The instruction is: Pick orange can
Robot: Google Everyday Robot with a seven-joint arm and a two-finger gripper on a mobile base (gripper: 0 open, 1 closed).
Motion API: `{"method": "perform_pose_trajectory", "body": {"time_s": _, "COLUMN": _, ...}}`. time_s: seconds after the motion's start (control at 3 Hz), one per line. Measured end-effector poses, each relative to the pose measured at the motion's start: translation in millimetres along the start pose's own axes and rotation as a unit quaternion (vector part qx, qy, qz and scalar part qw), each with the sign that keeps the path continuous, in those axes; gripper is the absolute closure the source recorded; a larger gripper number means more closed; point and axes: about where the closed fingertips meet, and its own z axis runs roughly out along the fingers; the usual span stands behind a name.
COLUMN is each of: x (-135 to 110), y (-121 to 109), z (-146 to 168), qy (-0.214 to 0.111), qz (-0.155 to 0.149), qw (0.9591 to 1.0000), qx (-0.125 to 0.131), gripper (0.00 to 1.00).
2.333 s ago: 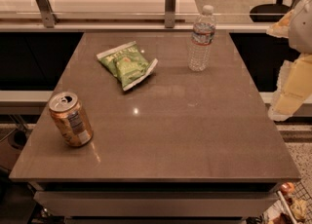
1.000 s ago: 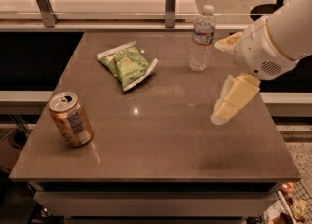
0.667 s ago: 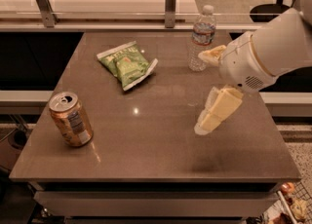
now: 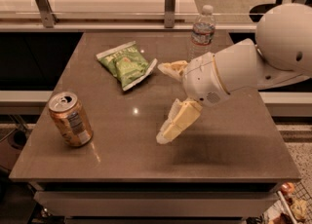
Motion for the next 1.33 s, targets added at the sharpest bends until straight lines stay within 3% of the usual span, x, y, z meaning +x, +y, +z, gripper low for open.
{"method": "perform_pose_trajectory", "body": {"time_s": 0.33, "x": -18, "y": 4, "z": 29, "qy": -0.069, "qz": -0.017, "qw": 0.9971, "qx": -0.027, "gripper": 0.00}}
{"method": "perform_pose_trajectory", "body": {"time_s": 0.67, "x": -31, "y": 16, "z": 53, "qy": -0.130, "qz": -0.024, "qw": 0.9898, "qx": -0.052, "gripper": 0.00}}
{"method": "perform_pose_trajectory", "body": {"time_s": 1.0, "x": -31, "y": 16, "z": 53, "qy": -0.130, "qz": -0.024, "qw": 0.9898, "qx": -0.052, "gripper": 0.00}}
{"method": "perform_pose_trajectory", "body": {"time_s": 1.33, "x": -34, "y": 15, "z": 64, "qy": -0.133, "qz": -0.021, "qw": 0.9886, "qx": -0.068, "gripper": 0.00}}
